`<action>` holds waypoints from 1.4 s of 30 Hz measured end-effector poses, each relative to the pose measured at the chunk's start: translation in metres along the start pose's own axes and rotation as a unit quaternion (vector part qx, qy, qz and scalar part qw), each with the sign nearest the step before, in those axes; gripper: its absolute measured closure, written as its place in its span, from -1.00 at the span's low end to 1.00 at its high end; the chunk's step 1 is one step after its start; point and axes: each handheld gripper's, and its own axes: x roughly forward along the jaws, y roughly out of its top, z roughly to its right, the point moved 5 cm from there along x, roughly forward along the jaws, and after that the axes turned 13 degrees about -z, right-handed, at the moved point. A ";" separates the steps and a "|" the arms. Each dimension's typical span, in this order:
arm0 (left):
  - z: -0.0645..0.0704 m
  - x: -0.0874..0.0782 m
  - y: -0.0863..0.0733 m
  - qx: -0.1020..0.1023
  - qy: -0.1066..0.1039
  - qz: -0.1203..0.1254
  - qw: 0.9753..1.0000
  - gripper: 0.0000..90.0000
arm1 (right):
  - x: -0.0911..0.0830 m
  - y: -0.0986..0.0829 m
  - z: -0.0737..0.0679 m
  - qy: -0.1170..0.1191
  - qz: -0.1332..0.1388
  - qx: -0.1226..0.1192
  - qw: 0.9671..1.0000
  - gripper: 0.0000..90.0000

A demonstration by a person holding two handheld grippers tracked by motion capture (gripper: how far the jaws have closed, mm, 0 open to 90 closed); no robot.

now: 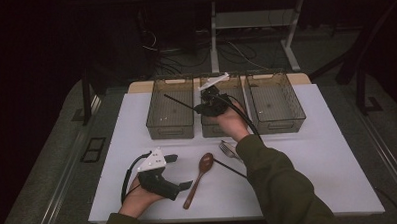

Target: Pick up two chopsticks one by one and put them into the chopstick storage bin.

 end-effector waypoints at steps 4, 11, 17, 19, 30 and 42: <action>0.000 -0.001 0.000 -0.003 -0.002 0.002 1.000 -1.00 | 0.013 0.012 -0.001 -0.004 -0.014 0.006 1.000 0.89; 0.000 -0.001 0.001 0.000 -0.003 0.003 1.000 -1.00 | 0.039 0.032 -0.002 -0.015 -0.036 0.012 0.999 0.89; -0.001 -0.001 0.001 -0.002 -0.003 0.005 1.000 -1.00 | 0.050 0.042 -0.004 -0.012 -0.044 0.025 0.999 0.89; -0.001 -0.001 0.001 -0.001 -0.004 0.005 1.000 -1.00 | 0.055 0.043 -0.005 -0.009 -0.050 0.032 0.998 0.89; 0.000 0.000 0.001 0.000 -0.004 0.004 1.000 -1.00 | 0.067 0.048 -0.013 -0.008 -0.054 0.034 0.998 0.80; -0.001 -0.001 0.001 0.004 -0.002 0.003 1.000 -1.00 | 0.040 0.048 -0.015 0.041 -0.013 0.026 0.999 0.14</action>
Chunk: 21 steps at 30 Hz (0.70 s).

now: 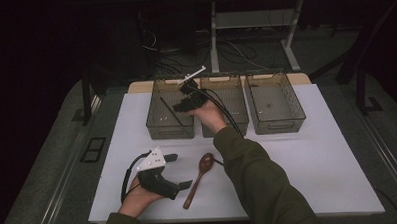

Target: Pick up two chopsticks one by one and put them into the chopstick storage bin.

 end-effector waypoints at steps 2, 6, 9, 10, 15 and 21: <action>0.000 0.000 0.000 -0.001 0.001 0.000 1.000 -1.00 | -0.006 -0.003 -0.002 0.013 0.003 -0.007 1.000 0.05; 0.001 0.000 -0.001 -0.004 0.001 -0.002 1.000 -1.00 | -0.017 -0.010 -0.005 0.023 0.013 -0.020 0.999 -0.03; 0.001 0.001 0.000 -0.003 0.002 -0.003 1.000 -1.00 | -0.028 -0.017 -0.007 0.029 0.023 -0.034 0.999 -0.17; 0.001 0.001 0.000 -0.002 0.002 -0.004 1.000 -1.00 | -0.031 -0.020 -0.007 0.026 0.023 -0.040 0.999 -0.21; 0.002 0.002 -0.001 -0.003 0.003 -0.005 1.000 -1.00 | -0.044 -0.035 -0.006 0.025 0.028 -0.051 0.998 -0.27; 0.001 0.002 -0.001 -0.001 0.004 -0.008 1.000 -1.00 | -0.061 -0.057 -0.003 0.024 0.036 -0.063 0.997 -0.28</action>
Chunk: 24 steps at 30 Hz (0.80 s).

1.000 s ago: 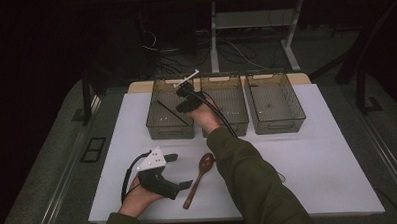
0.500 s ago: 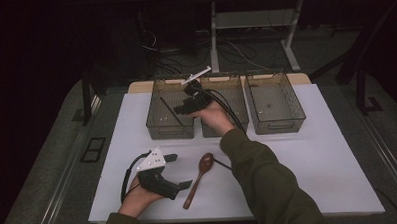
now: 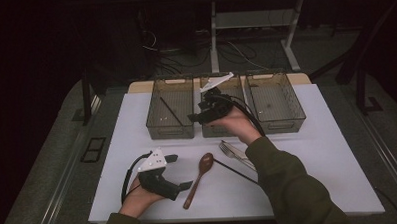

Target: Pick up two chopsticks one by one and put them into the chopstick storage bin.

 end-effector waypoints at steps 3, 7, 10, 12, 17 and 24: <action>0.000 0.001 0.000 -0.003 0.000 0.001 1.000 -1.00 | -0.010 -0.009 -0.001 0.003 0.006 -0.004 1.000 -0.28; 0.001 0.001 0.000 -0.003 0.000 -0.001 1.000 -1.00 | -0.021 -0.022 -0.004 0.008 0.016 -0.009 1.000 -0.30; 0.001 0.001 0.000 -0.004 0.001 -0.002 1.000 -1.00 | -0.027 -0.031 -0.005 0.009 0.019 -0.013 1.000 -0.37; 0.001 0.000 0.000 -0.003 0.000 -0.001 1.000 -1.00 | -0.031 -0.037 -0.006 0.010 0.022 -0.016 1.000 -0.40; 0.000 0.001 0.000 -0.006 0.001 0.002 1.000 -1.00 | -0.039 -0.056 -0.008 0.009 0.020 -0.019 1.000 -0.53; 0.000 0.001 -0.001 -0.003 0.003 -0.004 1.000 -1.00 | -0.047 -0.086 -0.011 0.014 0.020 -0.021 0.999 -0.56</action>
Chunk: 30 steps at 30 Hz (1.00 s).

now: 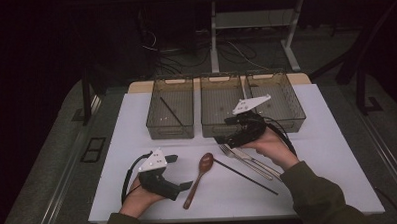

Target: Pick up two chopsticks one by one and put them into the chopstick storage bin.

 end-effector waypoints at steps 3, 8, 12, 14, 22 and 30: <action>0.000 0.001 0.000 -0.002 -0.001 0.000 1.000 -1.00 | -0.004 -0.012 -0.003 0.001 0.000 0.003 1.000 -0.55; 0.000 0.001 0.000 -0.002 0.000 -0.001 1.000 -1.00 | -0.010 -0.033 -0.006 0.000 0.002 0.009 1.000 -0.52; 0.000 0.001 0.000 -0.002 0.001 -0.001 1.000 -1.00 | -0.015 -0.048 -0.008 -0.003 0.002 0.017 1.000 -0.50; 0.000 0.001 0.000 -0.002 0.001 -0.001 1.000 -1.00 | -0.017 -0.055 -0.010 -0.003 -0.003 0.018 1.000 -0.50; 0.000 -0.001 -0.001 -0.005 0.003 0.000 1.000 -1.00 | -0.021 -0.086 -0.016 -0.009 -0.022 0.030 0.999 -0.35; 0.000 -0.001 -0.001 -0.004 0.004 0.000 1.000 -1.00 | -0.027 -0.116 -0.024 -0.016 -0.044 0.033 0.998 0.03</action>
